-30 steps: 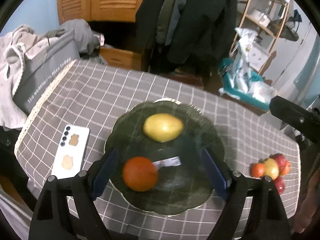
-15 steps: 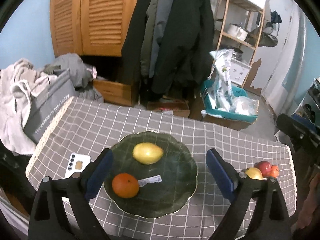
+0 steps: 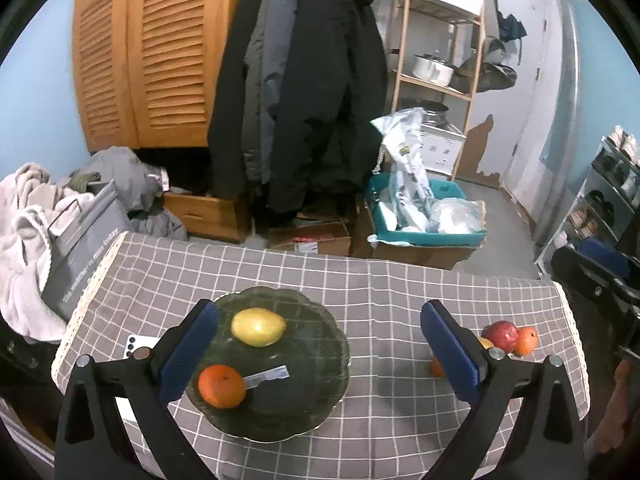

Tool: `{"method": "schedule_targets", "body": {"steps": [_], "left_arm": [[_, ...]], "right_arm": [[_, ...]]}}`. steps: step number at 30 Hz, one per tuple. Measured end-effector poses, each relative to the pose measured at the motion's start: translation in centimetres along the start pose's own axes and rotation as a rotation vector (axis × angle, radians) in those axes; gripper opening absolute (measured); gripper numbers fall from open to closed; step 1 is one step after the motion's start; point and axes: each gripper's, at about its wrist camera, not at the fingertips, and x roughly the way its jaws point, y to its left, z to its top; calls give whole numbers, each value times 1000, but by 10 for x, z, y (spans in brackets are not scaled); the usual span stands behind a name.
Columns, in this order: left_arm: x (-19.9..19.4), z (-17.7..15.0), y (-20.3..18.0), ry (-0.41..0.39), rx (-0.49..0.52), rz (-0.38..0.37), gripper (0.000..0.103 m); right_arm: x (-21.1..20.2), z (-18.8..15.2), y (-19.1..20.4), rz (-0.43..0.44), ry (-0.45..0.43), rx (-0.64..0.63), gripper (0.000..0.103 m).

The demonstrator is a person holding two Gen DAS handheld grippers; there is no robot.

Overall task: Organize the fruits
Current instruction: 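Withdraw both tools from the bowl back toward the remaining fruit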

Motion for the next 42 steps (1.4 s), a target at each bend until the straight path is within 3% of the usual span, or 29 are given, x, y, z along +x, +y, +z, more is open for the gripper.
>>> {"method": "schedule_targets", "body": {"steps": [21, 37, 42], "left_arm": [[17, -12, -106, 51, 188, -60, 103], [56, -35, -152, 160, 258, -86, 103], [72, -46, -158, 197, 285, -82, 103]], "right_arm": [[-33, -35, -92, -155, 7, 81, 86], [-15, -71, -143, -182, 124, 160, 86], [7, -91, -159, -152, 200, 206, 86]]}}
